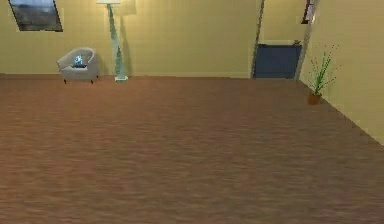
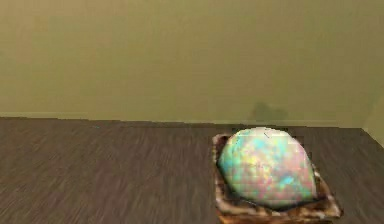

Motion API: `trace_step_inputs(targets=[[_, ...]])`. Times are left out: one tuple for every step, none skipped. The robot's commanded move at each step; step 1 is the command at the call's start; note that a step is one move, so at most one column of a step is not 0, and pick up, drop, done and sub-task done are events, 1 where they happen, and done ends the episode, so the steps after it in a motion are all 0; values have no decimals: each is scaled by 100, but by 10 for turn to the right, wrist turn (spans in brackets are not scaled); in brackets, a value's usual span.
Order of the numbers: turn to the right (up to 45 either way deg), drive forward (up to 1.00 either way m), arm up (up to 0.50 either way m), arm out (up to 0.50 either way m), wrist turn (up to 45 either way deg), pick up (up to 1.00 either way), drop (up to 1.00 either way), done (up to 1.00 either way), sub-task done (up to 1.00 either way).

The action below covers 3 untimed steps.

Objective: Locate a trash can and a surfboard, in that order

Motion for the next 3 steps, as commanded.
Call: trace_step_inputs(targets=[[450, 0, 0, 0, 0, 0, 0, 0, 0], [0, 15, 0, 0, 0, 0, 0, 0, 0], [-240, 0, 0, 0, 0, 0, 0, 0, 0]])
